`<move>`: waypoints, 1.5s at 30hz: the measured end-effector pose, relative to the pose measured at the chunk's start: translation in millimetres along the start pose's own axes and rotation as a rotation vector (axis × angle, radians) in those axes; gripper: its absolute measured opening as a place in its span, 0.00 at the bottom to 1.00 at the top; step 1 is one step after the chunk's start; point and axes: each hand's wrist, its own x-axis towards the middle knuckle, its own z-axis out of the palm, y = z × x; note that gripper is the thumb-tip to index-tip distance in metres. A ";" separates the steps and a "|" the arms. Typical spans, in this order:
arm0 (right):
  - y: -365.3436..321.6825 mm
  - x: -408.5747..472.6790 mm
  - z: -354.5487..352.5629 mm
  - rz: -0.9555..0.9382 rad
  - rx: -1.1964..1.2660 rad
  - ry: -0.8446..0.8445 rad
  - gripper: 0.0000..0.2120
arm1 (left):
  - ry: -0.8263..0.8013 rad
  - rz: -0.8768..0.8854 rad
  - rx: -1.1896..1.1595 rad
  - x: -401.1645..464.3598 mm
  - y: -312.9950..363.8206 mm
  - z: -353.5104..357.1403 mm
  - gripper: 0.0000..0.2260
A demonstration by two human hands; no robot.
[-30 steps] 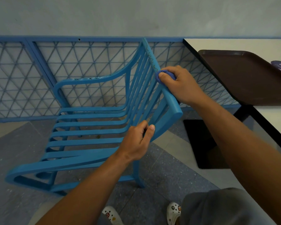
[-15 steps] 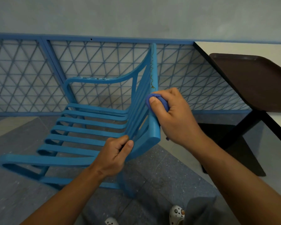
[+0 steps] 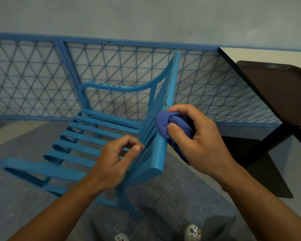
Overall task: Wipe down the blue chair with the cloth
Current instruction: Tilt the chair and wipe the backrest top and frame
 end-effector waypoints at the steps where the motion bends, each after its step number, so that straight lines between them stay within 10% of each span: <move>1: 0.5 5.0 -1.9 -0.025 -0.041 -0.003 0.11 | 0.020 -0.015 -0.032 9.1 11.2 1.3 0.12; 10: 19.2 51.8 -16.8 -0.194 -0.306 -0.123 0.11 | -0.143 -0.090 -0.048 28.6 63.7 13.5 0.30; 19: 25.9 34.4 -6.3 -0.367 -0.202 -0.119 0.11 | -0.134 -0.133 -0.138 27.6 62.0 14.3 0.16; 26: 58.3 76.1 -15.6 -0.254 -0.217 -0.004 0.13 | -0.072 -0.185 -0.166 28.6 56.4 14.7 0.36; 45: 40.8 76.8 0.6 -0.169 -0.230 0.038 0.07 | -0.047 -0.190 -0.131 40.5 59.6 13.5 0.24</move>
